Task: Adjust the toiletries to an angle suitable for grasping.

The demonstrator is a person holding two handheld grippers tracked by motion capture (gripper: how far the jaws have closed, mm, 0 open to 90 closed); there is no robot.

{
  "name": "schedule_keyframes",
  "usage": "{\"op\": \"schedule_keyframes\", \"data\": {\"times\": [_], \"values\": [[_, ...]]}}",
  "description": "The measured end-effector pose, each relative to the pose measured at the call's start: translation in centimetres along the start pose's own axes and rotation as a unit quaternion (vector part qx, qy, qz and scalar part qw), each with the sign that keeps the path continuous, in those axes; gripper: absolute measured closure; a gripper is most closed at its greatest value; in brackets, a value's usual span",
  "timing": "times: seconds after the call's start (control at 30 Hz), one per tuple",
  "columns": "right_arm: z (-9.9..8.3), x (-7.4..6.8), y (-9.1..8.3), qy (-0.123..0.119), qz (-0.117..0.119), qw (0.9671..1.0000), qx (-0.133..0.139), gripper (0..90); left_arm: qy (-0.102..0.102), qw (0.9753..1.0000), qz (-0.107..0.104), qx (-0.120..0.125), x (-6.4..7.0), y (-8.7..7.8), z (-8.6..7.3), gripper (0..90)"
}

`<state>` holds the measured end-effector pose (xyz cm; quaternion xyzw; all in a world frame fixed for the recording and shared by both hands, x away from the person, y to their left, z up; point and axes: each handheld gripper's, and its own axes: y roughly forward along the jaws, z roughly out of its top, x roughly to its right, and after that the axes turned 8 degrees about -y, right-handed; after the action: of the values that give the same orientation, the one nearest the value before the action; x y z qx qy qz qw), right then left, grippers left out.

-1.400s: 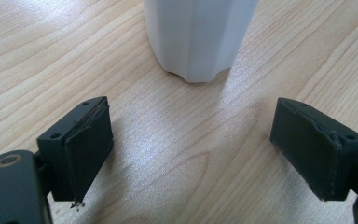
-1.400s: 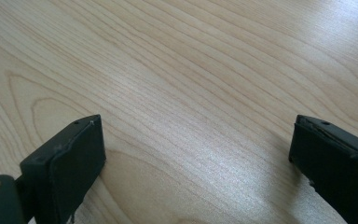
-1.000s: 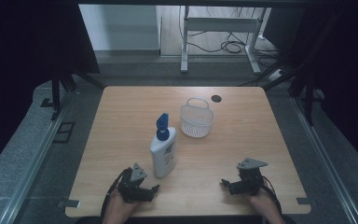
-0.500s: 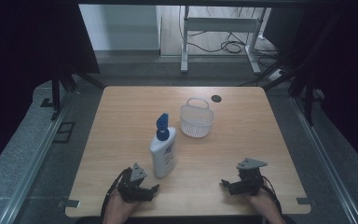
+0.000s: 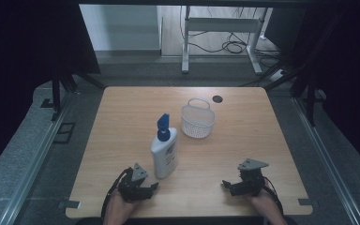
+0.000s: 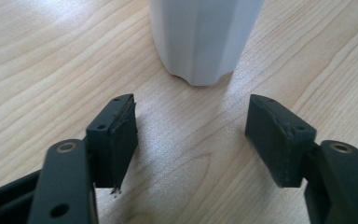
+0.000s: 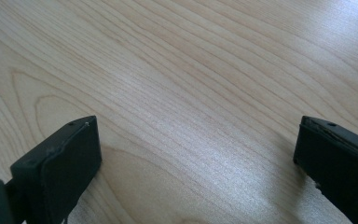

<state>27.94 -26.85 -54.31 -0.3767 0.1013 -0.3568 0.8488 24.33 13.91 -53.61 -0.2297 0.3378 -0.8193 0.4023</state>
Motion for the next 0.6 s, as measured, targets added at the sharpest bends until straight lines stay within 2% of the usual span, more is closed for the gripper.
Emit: {"op": "schedule_keyframes", "data": {"times": [0.1,0.33,0.6], "values": [[0.0,0.0,0.0,0.0,0.0,1.0,0.0,0.0,0.001,1.0,0.008,0.002,0.0,-0.1,0.1,39.6],[0.0,0.0,0.0,-0.001,0.002,1.0,-0.001,0.0,-0.015,0.9998,0.011,0.012,-0.6,-0.9,0.4,51.6],[0.0,0.0,0.0,-0.001,0.002,1.0,-0.001,0.0,-0.031,0.9994,0.011,0.009,-1.3,-1.1,0.9,66.4]]}}
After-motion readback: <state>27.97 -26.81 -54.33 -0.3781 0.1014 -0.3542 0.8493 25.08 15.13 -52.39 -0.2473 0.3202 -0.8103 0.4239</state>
